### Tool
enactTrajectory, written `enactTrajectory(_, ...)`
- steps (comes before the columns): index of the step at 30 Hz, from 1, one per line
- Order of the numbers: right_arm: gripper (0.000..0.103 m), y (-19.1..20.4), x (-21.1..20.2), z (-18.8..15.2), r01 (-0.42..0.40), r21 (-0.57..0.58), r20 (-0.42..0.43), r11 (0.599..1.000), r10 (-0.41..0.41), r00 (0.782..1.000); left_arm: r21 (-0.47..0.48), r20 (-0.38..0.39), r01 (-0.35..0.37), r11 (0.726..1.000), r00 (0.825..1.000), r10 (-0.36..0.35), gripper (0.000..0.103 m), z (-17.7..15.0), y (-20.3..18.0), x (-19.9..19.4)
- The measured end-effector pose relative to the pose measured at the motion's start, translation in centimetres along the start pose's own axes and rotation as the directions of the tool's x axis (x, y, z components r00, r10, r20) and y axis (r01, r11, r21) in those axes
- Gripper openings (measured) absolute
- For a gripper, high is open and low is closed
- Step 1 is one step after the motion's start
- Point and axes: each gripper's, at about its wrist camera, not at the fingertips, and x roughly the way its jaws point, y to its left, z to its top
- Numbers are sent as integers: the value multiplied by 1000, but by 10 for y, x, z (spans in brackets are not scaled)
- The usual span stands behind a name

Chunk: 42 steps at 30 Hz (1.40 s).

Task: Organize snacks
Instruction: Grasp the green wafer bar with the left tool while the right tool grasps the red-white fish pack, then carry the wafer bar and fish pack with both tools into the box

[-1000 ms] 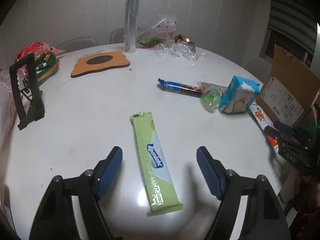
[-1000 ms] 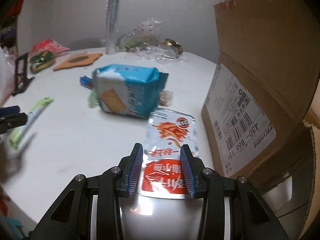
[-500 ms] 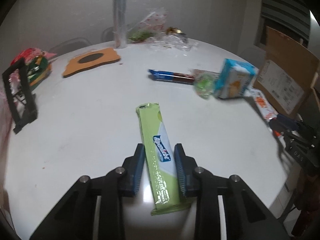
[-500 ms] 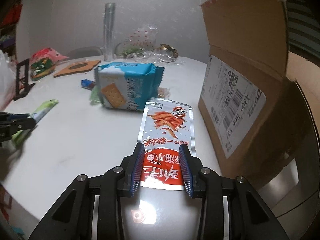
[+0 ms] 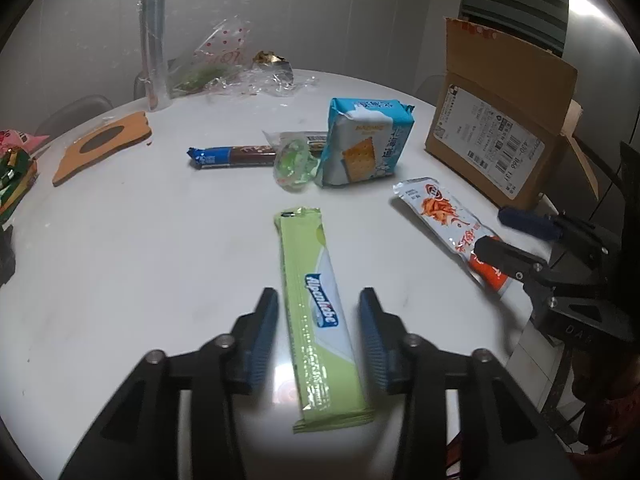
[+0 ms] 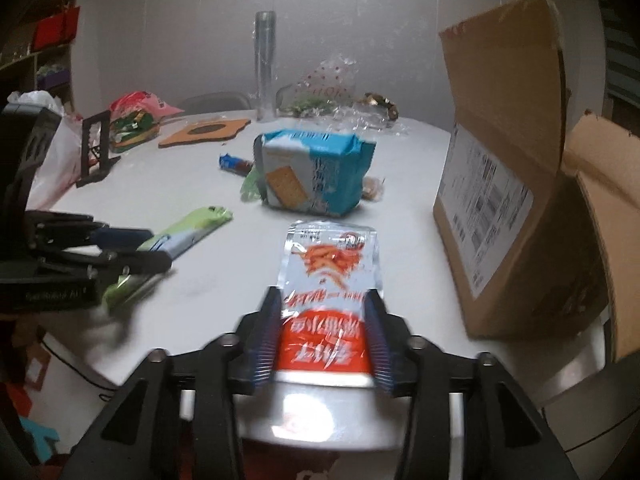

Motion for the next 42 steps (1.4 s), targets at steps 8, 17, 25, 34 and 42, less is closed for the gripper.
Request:
enactTrajectory(8,65,-2,24,5,-24,23,-45,999,25,999,-30,20,-50,998,999,51,49,-5,0,-1)
enactTrajectory(17,67,5,31,7,-31,15,-40,999,32,999,-13,30,-55,998,998,56,25,-4,-4,0)
enactTrajectory(25,65,6,28,6,-53,0,-24,999,53,998,-40,29,-26,999,999,27,24,-5,2,-3)
enactTrajectory(34,65,11,11,16,-98,-22,16,995,98,995,-75,67,-25,997,997,30,24,-6,13,-19)
enactTrajectory(42,65,27,7,27,-132,-71,19,989,134,991,-96,90,-13,995,996,22,24,-9,25,-27)
